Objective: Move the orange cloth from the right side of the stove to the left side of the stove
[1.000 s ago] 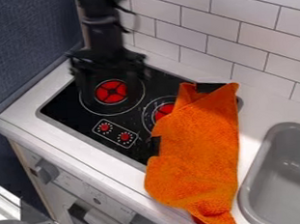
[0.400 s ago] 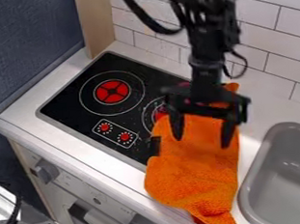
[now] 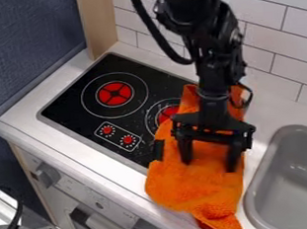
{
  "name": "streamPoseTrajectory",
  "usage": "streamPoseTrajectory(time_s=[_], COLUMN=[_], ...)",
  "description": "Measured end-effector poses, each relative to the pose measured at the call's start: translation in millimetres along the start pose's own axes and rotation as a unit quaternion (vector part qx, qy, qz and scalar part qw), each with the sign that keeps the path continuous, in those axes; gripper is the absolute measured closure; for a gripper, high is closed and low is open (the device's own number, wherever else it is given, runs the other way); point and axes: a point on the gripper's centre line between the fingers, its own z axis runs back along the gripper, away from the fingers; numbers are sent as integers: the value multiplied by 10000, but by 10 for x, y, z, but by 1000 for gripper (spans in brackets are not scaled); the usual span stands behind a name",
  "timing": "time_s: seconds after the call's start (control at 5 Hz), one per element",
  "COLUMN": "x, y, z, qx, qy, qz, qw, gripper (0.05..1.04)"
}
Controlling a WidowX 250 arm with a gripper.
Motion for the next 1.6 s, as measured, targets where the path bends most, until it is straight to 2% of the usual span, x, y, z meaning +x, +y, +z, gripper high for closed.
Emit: streamPoseTrajectory(time_s=[0.4, 0.8, 1.2, 1.6], x=[61, 267, 538, 698], y=[311, 817, 1093, 1419], z=[15, 57, 64, 103], qx=[156, 340, 542, 735], qy=[-186, -282, -435, -577], qz=[-121, 161, 279, 463], qw=[9996, 9989, 9972, 9945], gripper=[83, 83, 83, 84])
